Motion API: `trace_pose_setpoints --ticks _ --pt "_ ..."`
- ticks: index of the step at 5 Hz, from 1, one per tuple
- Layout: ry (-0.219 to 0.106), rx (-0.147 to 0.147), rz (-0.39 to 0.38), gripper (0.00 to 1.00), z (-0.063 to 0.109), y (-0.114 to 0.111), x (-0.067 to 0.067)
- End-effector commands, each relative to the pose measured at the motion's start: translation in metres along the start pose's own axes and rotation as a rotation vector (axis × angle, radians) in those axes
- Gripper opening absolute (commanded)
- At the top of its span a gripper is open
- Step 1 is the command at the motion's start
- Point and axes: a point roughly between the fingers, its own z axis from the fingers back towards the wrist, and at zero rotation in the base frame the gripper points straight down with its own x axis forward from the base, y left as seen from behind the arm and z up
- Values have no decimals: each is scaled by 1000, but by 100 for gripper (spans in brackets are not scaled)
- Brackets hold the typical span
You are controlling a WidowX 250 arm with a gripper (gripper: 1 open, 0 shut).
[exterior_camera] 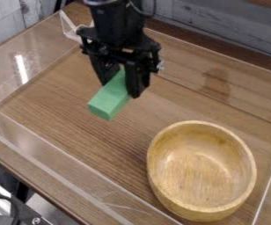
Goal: Remove the green block from inside the brown bowl and put it on the table
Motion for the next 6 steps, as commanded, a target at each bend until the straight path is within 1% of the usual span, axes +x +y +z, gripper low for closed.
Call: trace_pose_setpoints --ticks 1,2,3,4,6 --pt "-28 17 -17 0 -5 0 3" --pt "-29 26 -24 0 -16 -5 3" --pt "-28 33 -25 0 -25 -3 6" --pt "-22 39 -28 0 -31 0 6" --pt "-13 46 -28 0 -36 6 6"
